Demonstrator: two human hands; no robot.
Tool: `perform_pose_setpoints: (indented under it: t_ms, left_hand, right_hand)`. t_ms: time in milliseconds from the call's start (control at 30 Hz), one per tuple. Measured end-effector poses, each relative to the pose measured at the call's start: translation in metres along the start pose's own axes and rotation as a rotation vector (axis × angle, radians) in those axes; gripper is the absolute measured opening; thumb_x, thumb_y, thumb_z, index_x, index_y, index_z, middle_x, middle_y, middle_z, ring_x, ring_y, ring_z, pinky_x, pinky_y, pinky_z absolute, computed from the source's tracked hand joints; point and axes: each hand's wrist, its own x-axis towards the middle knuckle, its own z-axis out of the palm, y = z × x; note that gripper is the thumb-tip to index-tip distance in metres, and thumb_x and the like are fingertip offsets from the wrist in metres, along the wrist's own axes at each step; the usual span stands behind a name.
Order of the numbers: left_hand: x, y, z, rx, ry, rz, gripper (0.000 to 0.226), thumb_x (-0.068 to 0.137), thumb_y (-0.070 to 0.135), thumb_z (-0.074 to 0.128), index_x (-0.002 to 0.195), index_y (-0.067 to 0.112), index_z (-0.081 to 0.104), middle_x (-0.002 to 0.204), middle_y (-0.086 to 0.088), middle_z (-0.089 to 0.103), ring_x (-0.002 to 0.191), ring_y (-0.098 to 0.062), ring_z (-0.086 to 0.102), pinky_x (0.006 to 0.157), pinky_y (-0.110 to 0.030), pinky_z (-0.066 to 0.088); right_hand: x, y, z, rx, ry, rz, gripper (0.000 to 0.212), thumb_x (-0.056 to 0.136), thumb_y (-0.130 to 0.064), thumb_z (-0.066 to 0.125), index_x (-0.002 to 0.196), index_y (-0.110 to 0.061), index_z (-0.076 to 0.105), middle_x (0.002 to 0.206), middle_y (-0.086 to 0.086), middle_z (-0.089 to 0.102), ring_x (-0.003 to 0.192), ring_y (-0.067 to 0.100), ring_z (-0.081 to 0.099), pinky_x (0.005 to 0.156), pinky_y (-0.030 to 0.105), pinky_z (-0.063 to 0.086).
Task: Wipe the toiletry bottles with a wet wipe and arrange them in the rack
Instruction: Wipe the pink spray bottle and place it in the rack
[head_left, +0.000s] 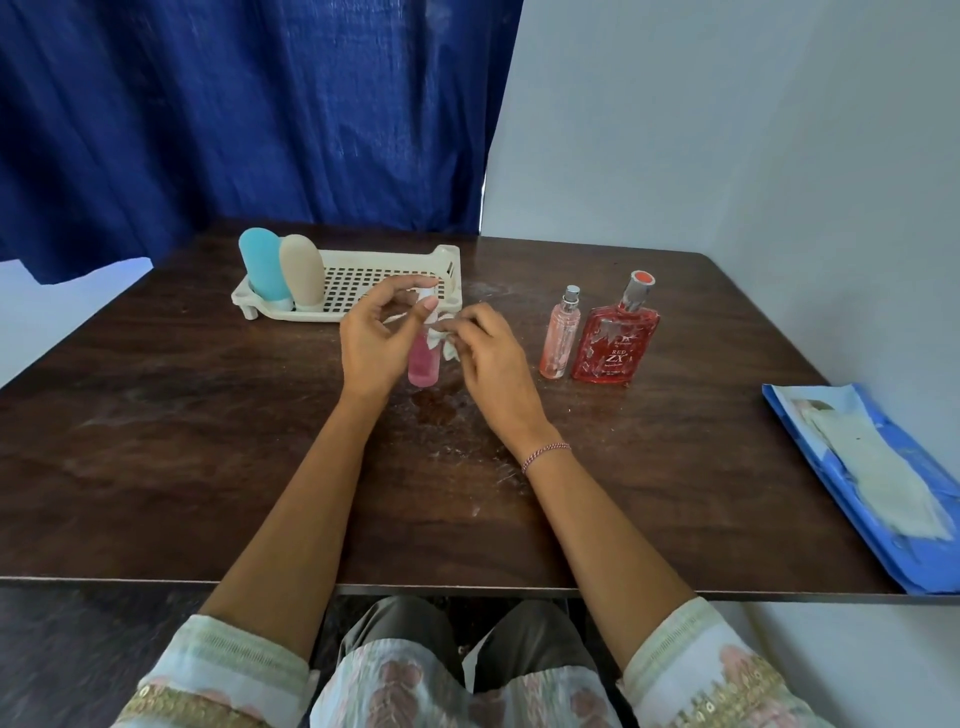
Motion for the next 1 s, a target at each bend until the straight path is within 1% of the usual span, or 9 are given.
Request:
perform_pose_setpoints:
  t_ms: [67,133,233,300,367,567,733,900,1000]
  left_hand:
    - [0.000,0.001,0.001,0.040,-0.005,0.025,0.018,0.088,0.020,0.066,0.105,0.025,0.064,0.098,0.020,0.064,0.088,0.003,0.059,0.082,-0.019,0.050]
    - [0.001,0.000,-0.001,0.071,-0.006,0.030,0.016,0.089,0.022,0.064,0.105,0.028,0.064,0.099,0.020,0.065,0.090,0.000,0.060,0.086,-0.028,0.051]
    - [0.001,-0.003,-0.003,0.059,-0.012,0.000,0.016,0.090,0.019,0.063,0.104,0.027,0.063,0.095,0.018,0.065,0.089,-0.005,0.061,0.088,-0.036,0.052]
    - [0.001,-0.003,-0.002,0.028,-0.037,-0.019,0.015,0.091,0.020,0.062,0.105,0.026,0.063,0.095,0.014,0.066,0.090,-0.009,0.063,0.083,-0.036,0.054]
    - [0.002,-0.002,-0.002,0.001,-0.060,-0.020,0.014,0.092,0.018,0.061,0.105,0.023,0.061,0.098,0.012,0.066,0.093,-0.008,0.063,0.081,-0.032,0.055]
    - [0.003,-0.002,0.000,-0.056,-0.102,-0.017,0.014,0.094,0.011,0.057,0.107,0.014,0.059,0.106,0.006,0.064,0.098,-0.010,0.064,0.078,-0.025,0.055]
    - [0.002,0.000,0.000,-0.133,-0.125,-0.034,0.016,0.093,0.005,0.056,0.105,0.015,0.058,0.103,0.003,0.066,0.094,-0.007,0.065,0.074,-0.021,0.054]
    - [0.005,0.002,0.000,-0.115,-0.094,-0.056,0.016,0.091,0.006,0.059,0.104,0.016,0.061,0.102,0.007,0.067,0.092,-0.003,0.065,0.076,-0.019,0.053]
    - [0.005,0.001,0.000,-0.102,-0.085,-0.055,0.016,0.091,0.006,0.059,0.105,0.014,0.061,0.102,0.006,0.067,0.092,-0.002,0.065,0.077,-0.017,0.052]
  right_hand:
    - [-0.001,-0.005,-0.001,-0.018,-0.028,-0.068,0.028,0.090,-0.010,0.048,0.111,-0.001,0.065,0.104,0.011,0.055,0.099,0.022,0.053,0.088,0.025,0.048]
    - [-0.002,-0.009,0.002,-0.040,-0.070,-0.118,0.034,0.089,-0.015,0.043,0.111,-0.001,0.065,0.105,0.012,0.054,0.099,0.023,0.052,0.086,0.025,0.047]
    - [-0.001,-0.004,0.002,0.001,-0.036,-0.020,0.037,0.091,-0.019,0.039,0.112,-0.002,0.065,0.106,0.009,0.053,0.102,0.018,0.050,0.089,0.022,0.047]
    - [0.000,0.004,0.000,0.018,0.028,0.054,0.027,0.092,-0.010,0.047,0.111,-0.002,0.065,0.105,0.008,0.054,0.100,0.018,0.052,0.089,0.025,0.048]
    - [0.001,0.005,-0.001,0.019,0.035,0.050,0.025,0.089,-0.001,0.053,0.111,-0.002,0.066,0.104,0.009,0.055,0.099,0.020,0.054,0.089,0.025,0.048]
    - [0.001,0.001,-0.003,-0.004,-0.019,-0.004,0.028,0.088,-0.001,0.054,0.113,-0.003,0.064,0.111,0.011,0.053,0.108,0.020,0.050,0.092,0.019,0.044]
    - [0.003,0.005,0.003,0.120,0.102,0.097,0.016,0.090,0.001,0.054,0.102,-0.004,0.064,0.106,0.007,0.057,0.100,0.019,0.058,0.087,0.029,0.052]
    - [0.004,0.005,0.003,0.210,0.119,0.125,0.012,0.085,-0.004,0.065,0.097,-0.006,0.063,0.104,0.005,0.059,0.096,0.017,0.062,0.080,0.022,0.054]
    - [0.002,0.010,0.005,0.221,0.068,0.177,0.013,0.079,-0.007,0.073,0.091,-0.009,0.067,0.095,0.002,0.061,0.082,0.009,0.061,0.075,0.019,0.053]
